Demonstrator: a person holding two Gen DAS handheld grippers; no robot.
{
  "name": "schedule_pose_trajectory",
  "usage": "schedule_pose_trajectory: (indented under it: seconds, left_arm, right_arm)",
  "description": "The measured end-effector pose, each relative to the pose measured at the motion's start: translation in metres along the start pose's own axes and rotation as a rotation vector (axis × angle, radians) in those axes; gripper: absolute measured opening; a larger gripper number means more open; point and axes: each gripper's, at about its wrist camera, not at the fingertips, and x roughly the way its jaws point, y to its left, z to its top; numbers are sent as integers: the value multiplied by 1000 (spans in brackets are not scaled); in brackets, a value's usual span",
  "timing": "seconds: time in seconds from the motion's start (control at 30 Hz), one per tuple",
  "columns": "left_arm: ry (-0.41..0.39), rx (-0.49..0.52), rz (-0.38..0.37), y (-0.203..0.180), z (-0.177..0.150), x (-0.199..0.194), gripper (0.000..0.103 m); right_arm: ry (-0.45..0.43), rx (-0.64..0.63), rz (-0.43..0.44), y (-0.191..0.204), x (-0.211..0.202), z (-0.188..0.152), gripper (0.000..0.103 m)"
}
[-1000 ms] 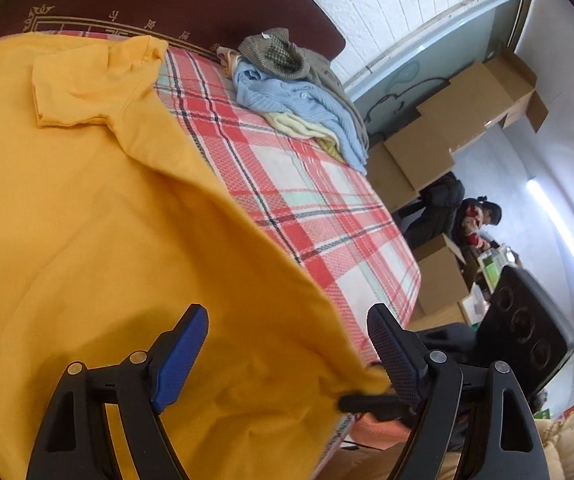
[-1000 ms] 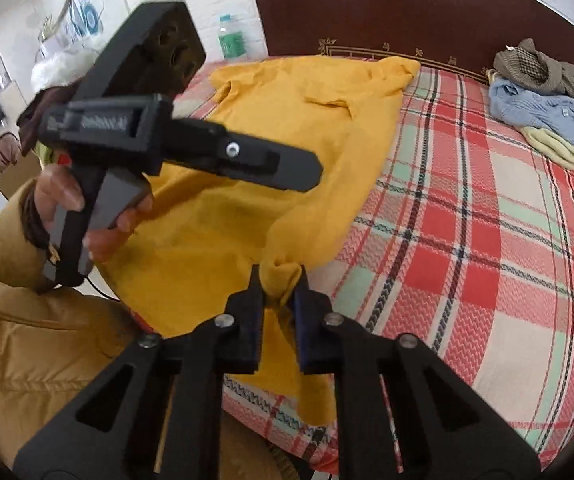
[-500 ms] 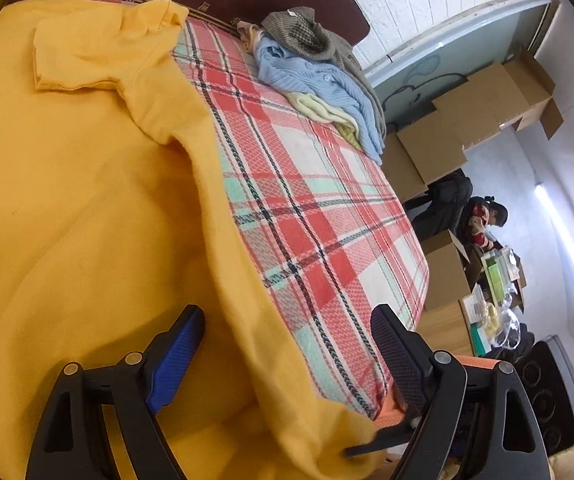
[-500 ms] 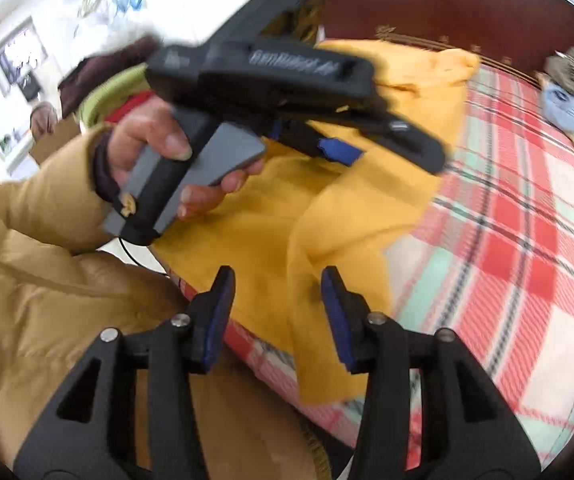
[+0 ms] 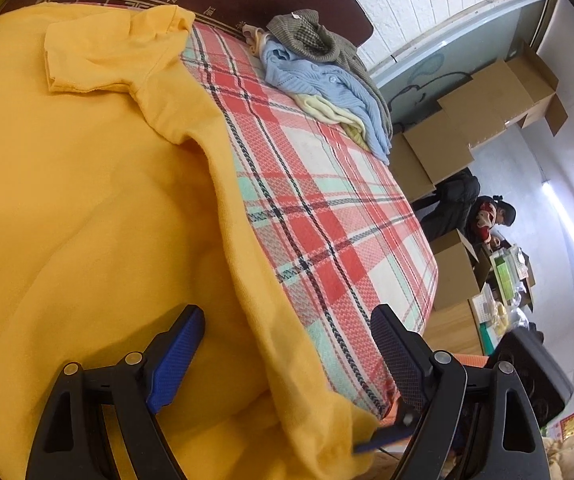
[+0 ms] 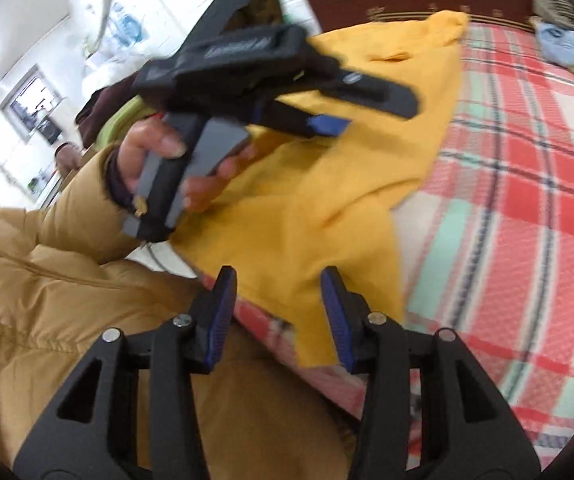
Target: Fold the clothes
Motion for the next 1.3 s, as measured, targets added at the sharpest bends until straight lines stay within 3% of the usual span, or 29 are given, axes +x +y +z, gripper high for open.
schedule_pose_trajectory:
  seconds: [0.27, 0.4, 0.53, 0.77, 0.83, 0.9, 1.03, 1.3]
  left_arm:
    - [-67, 24, 28, -6, -9, -29, 87]
    - [-163, 90, 66, -17, -27, -71, 87]
    - [-263, 145, 150, -24, -48, -118, 89]
    - [-352, 59, 303, 6, -87, -175, 94]
    - [-357, 17, 334, 20, -99, -184, 94]
    - [-354, -32, 350, 34, -110, -189, 94]
    - [-328, -91, 362, 53, -128, -190, 94]
    - [-269, -107, 319, 67, -136, -168, 94]
  right_arm:
    - [62, -32, 42, 6, 31, 16, 47]
    - [-38, -32, 62, -3, -3, 28, 47]
    - [-98, 11, -18, -27, -17, 48, 47]
    - [17, -6, -55, -48, 28, 77, 47]
    - [62, -32, -64, -45, 35, 80, 47]
    - [106, -57, -73, -43, 43, 84, 57]
    - [161, -144, -97, -29, 41, 95, 59]
    - [128, -263, -103, 6, 40, 144, 64]
